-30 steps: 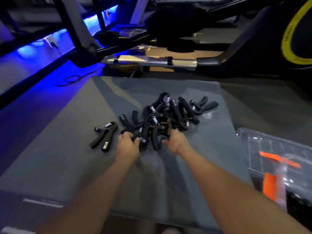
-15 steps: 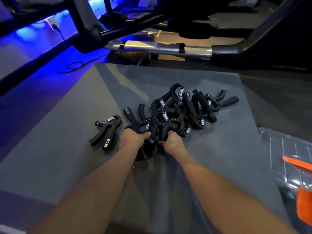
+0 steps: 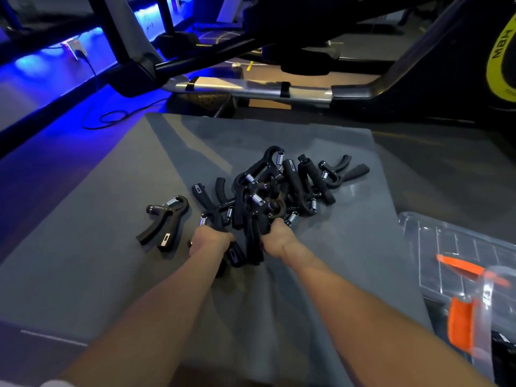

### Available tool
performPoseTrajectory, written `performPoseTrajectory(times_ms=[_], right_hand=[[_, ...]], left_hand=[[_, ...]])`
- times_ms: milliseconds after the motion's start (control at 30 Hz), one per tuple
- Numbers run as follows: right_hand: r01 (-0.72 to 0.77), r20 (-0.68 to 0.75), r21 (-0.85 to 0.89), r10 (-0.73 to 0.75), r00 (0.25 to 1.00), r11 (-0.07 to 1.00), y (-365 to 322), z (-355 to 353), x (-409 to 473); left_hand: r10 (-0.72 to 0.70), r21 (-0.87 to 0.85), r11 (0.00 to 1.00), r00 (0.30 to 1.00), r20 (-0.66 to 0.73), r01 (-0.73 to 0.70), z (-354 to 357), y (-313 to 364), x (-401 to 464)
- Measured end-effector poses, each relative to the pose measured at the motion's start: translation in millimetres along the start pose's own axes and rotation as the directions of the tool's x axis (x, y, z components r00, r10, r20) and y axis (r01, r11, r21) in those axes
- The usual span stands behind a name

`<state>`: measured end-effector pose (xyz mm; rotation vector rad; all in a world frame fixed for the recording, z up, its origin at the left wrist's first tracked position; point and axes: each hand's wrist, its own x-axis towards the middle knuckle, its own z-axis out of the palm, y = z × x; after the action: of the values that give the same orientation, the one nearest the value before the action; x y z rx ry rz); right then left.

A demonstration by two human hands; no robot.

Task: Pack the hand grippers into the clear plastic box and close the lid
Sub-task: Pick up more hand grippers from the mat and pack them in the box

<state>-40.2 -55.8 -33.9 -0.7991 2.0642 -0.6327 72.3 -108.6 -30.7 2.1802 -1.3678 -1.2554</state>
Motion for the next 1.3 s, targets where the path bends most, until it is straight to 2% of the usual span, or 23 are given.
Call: performPoseTrajectory(times_ms=[133,200,333,400,500,633,833,1000,1133,1300], right_hand=[[0.045,-0.006,-0.066,-0.046,0.999,0.997,1.0,-18.8,-13.2],[0.08,-0.02,-0.067,-0.081,0.996,0.995,0.7,-29.3,-19.1],[0.109,-0.078,-0.091,-0.116,0.99,0.99,-2.3,-60.0,-37.7],[0.123,-0.147,-0.099,-0.137,0.98,0.987,-2.2,-76.1,-49.0],[0.14,-0.215,-0.03,-0.143,0.966,0.99,4.3,-95.4,-63.2],[0.156,-0.302,0.08,-0.125,0.945,0.985,26.0,-122.7,-84.6],[0.171,-0.365,0.157,-0.104,0.925,0.973,65.8,-155.0,-103.9],[0.192,-0.348,0.35,-0.063,0.935,0.917,97.2,-162.4,-109.2],[0.197,-0.323,0.441,-0.049,0.945,0.876,109.5,-156.6,-110.7],[0.199,-0.263,0.52,-0.066,0.963,0.831,115.4,-156.0,-111.5]], left_hand=[[0.063,-0.142,0.988,0.997,0.043,-0.057,-6.5,-0.4,-7.7],[0.141,-0.211,0.97,0.986,0.089,-0.12,-11.6,5.2,-16.7],[0.288,-0.376,0.906,0.933,0.214,-0.193,-14.6,25.4,-44.3],[0.322,-0.456,0.873,0.904,0.28,-0.17,-10.6,36.6,-63.4],[0.4,-0.555,0.823,0.819,0.41,-0.124,1.2,52.9,-97.6],[0.456,-0.566,0.815,0.736,0.5,-0.12,25.1,64.3,-135.5],[0.473,-0.559,0.82,0.697,0.539,-0.124,58.4,64.8,-168.9],[0.457,-0.554,0.827,0.683,0.569,-0.091,79.9,60.3,-186.9],[0.437,-0.565,0.825,0.659,0.612,-0.021,101.7,54.7,-201.3],[0.425,-0.618,0.785,0.691,0.584,0.039,118.7,53.4,-205.7]])
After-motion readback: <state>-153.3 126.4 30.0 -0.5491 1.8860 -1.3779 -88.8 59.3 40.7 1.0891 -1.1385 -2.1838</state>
